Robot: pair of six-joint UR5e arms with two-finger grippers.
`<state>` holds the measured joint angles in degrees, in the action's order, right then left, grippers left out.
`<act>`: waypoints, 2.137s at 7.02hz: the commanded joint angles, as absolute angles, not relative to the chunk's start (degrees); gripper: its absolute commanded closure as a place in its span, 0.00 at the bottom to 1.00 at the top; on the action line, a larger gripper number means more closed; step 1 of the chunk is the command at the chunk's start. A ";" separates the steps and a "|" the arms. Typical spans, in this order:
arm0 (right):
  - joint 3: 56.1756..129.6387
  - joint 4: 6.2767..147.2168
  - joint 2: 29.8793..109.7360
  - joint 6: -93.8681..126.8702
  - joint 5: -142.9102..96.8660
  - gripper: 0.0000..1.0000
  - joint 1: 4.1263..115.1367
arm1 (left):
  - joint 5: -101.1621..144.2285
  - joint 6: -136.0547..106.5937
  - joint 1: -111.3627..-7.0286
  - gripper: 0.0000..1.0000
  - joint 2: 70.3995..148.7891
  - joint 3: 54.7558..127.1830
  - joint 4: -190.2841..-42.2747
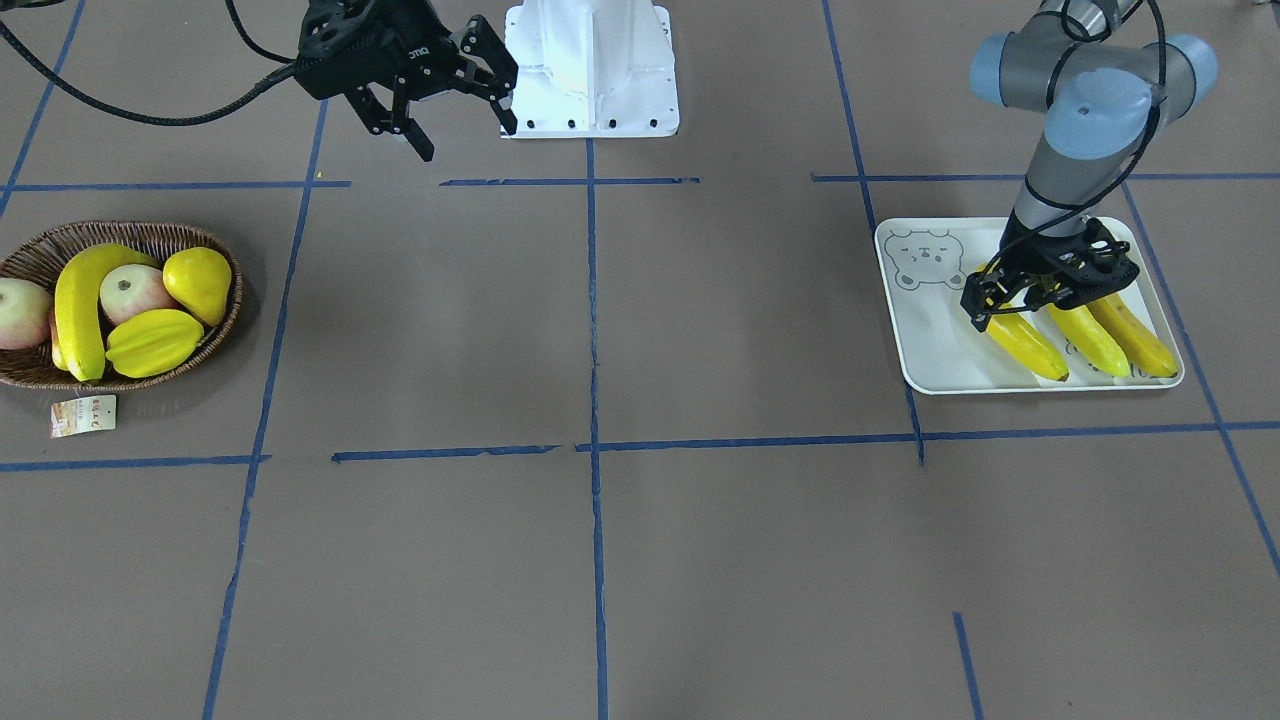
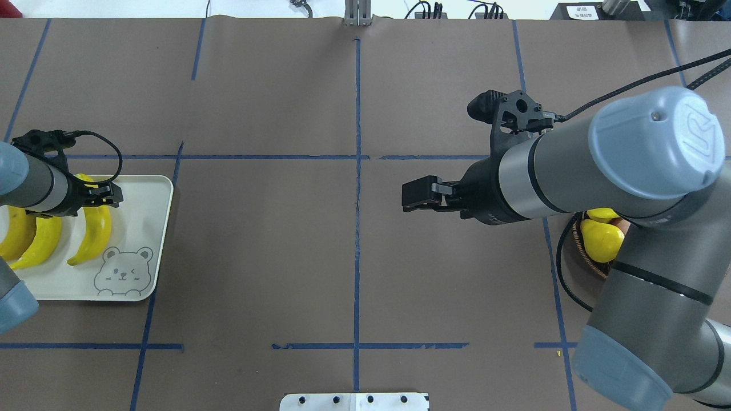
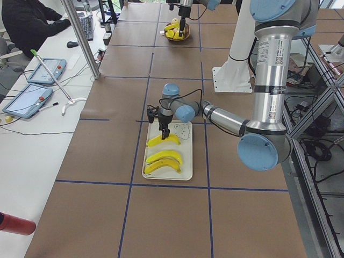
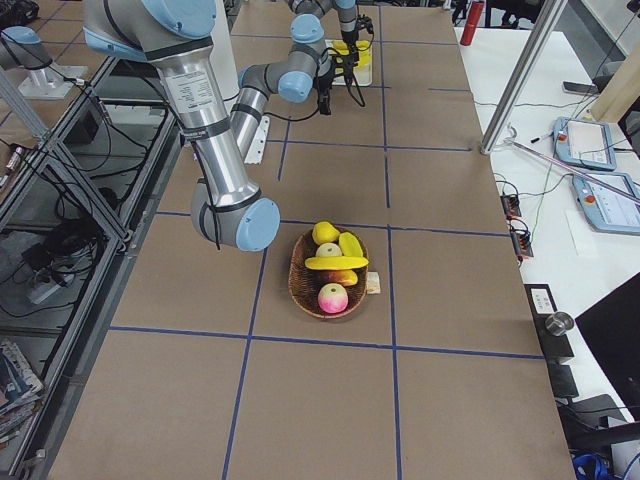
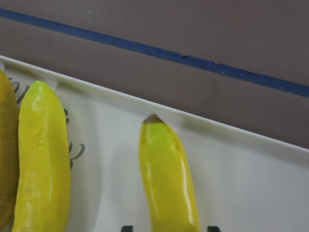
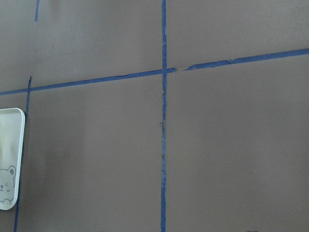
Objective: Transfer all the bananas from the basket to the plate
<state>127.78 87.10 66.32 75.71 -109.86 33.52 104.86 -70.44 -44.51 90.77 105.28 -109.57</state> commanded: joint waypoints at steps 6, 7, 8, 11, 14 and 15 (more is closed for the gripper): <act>136.32 85.00 94.62 54.69 -110.48 0.00 40.77 | 111.19 -83.90 -36.52 0.00 106.42 116.72 -106.08; 135.19 80.90 98.57 53.28 -110.65 0.00 42.61 | 110.14 -83.94 -35.87 0.00 107.48 116.72 -106.08; 132.57 73.29 103.92 48.82 -114.83 0.00 46.89 | 110.13 -84.02 -35.69 0.00 108.27 116.54 -106.08; 107.91 41.11 108.37 43.59 -134.16 0.00 64.20 | 109.60 -84.20 -35.42 0.00 108.63 116.72 -106.08; 103.81 41.22 109.34 44.12 -133.07 0.00 64.07 | 108.29 -84.81 -34.01 0.00 109.25 116.54 -106.08; 102.75 41.92 109.07 44.99 -131.67 0.00 62.68 | 106.28 -84.81 -33.40 0.00 109.25 116.54 -106.08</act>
